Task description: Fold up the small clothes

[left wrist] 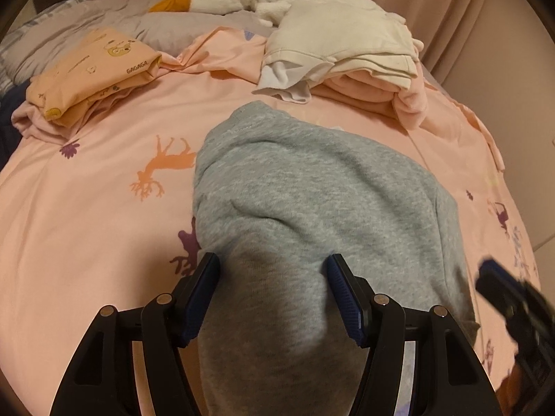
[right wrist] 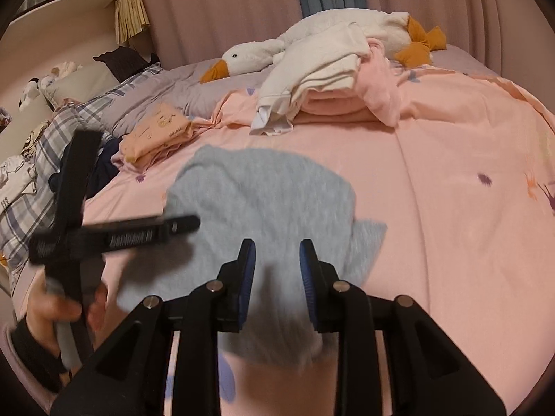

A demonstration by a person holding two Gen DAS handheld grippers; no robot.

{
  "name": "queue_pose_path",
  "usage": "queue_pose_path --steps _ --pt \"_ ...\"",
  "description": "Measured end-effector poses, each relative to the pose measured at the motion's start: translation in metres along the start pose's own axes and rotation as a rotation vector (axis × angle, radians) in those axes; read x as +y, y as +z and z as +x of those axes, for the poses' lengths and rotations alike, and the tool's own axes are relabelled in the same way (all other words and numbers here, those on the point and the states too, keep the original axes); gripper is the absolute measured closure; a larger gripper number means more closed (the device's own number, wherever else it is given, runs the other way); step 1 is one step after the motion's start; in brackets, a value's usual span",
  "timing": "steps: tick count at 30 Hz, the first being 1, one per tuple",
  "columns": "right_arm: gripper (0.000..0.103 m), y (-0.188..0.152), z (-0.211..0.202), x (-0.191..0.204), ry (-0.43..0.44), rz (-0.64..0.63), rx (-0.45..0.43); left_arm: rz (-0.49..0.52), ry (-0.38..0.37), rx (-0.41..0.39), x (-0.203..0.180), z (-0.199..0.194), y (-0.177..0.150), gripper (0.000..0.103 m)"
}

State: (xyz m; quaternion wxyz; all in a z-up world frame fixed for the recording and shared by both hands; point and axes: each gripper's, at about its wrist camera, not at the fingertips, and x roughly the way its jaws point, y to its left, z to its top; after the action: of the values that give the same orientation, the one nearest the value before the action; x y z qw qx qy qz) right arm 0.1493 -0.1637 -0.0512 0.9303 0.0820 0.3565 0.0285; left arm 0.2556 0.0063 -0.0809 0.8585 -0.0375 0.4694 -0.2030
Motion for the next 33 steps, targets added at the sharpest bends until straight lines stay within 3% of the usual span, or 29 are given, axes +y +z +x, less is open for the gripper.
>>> queue_pose_path --steps 6,14,23,33 --pt "0.075 0.025 0.038 0.006 0.025 0.025 0.042 0.014 -0.011 0.003 0.002 -0.001 -0.002 0.04" --pt "0.082 0.027 0.089 -0.003 -0.045 0.061 0.194 0.038 -0.016 -0.001 0.003 0.0 -0.004 0.04" --pt "0.083 0.029 0.093 -0.012 -0.034 0.121 0.229 0.006 -0.025 0.002 0.008 -0.004 -0.007 0.04" --pt "0.077 0.014 0.059 0.002 -0.075 0.031 0.158 -0.015 -0.045 -0.012 0.007 -0.031 -0.03 0.04"
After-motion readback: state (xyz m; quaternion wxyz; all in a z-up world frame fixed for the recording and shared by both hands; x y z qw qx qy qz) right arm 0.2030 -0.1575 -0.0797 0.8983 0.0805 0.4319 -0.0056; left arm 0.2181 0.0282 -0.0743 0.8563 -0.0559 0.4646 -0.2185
